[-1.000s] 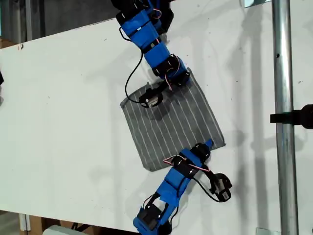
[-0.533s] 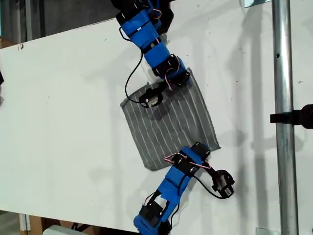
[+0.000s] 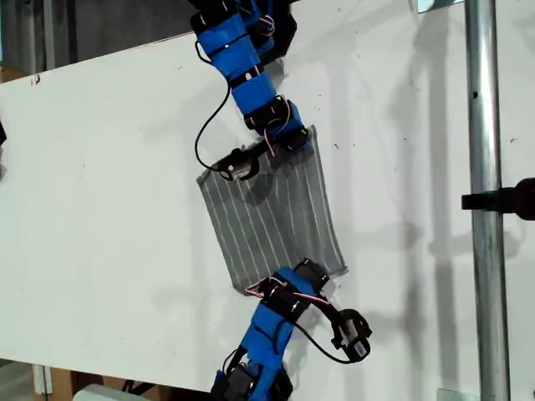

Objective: Grasp corners of a towel and fold twice.

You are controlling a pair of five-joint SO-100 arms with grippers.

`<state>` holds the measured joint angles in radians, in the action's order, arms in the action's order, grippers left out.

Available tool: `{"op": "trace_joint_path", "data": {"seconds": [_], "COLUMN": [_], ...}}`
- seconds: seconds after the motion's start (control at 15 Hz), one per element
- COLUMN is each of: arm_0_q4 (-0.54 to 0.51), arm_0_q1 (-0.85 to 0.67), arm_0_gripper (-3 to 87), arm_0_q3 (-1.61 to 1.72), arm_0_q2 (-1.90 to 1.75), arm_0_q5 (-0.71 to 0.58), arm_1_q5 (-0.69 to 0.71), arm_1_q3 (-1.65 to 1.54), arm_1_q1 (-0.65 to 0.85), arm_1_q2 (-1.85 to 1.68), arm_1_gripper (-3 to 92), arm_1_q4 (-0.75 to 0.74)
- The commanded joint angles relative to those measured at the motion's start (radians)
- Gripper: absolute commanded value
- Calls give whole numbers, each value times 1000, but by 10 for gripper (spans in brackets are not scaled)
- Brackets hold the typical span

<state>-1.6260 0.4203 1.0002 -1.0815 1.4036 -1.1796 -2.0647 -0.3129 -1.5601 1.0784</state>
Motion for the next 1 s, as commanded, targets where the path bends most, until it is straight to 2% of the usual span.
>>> {"op": "trace_joint_path", "data": {"seconds": [0.0,0.07,0.2,0.33,0.53,0.87,0.93], "arm_0_q4": [-23,-15,-14,-14,-15,215,222], "arm_0_q1": [6,9,32,41,37,15,9], "arm_0_gripper": [-30,-24,228,307,311,289,286], "arm_0_q3": [8,-43,-112,-112,-100,-164,-201], "arm_0_q2": [-34,26,35,-43,-121,160,221], "arm_0_q5": [2,-2,31,21,-8,-51,-67], "arm_1_q5": [20,20,20,23,26,26,26], "arm_1_q3": [-3,-3,-11,-11,-11,-23,-23], "arm_1_q1": [6,3,2,6,9,11,14], "arm_1_q2": [-37,-38,-40,-43,-46,-46,-46], "arm_1_gripper": [-2,-2,-2,-2,-2,-2,-2], "arm_1_q4": [5,2,3,2,-2,-49,-52]}}
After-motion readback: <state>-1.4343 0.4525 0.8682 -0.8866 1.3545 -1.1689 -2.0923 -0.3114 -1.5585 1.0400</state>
